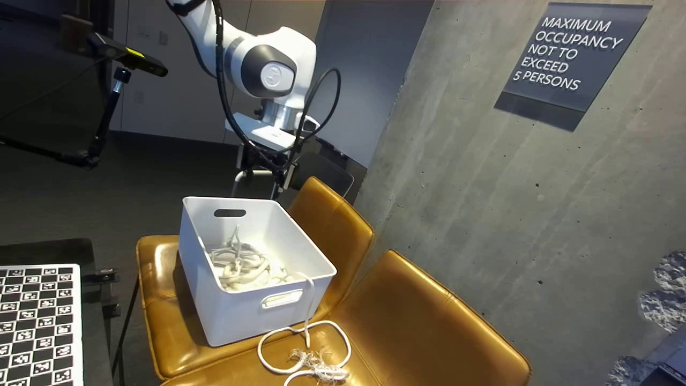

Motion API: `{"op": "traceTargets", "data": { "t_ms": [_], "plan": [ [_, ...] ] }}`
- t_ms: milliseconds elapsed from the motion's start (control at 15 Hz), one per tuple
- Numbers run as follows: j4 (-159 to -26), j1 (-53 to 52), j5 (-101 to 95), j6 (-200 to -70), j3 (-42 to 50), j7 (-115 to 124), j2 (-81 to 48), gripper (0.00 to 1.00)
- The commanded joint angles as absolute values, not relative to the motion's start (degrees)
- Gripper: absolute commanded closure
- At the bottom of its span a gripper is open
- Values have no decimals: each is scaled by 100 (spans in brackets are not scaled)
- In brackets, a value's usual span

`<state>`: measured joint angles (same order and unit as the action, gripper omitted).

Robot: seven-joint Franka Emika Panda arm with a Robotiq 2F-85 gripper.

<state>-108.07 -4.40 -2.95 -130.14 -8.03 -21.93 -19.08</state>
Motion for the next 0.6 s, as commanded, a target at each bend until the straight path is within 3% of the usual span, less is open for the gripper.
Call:
{"op": "traceTargets", "data": {
  "t_ms": [0,533],
  "plan": [
    [-10918,-133,-610,-13240,-631,-2909,-1858,0],
    [-10500,237,-897,-12890,-604,-4536,-2487,0]
  ]
}}
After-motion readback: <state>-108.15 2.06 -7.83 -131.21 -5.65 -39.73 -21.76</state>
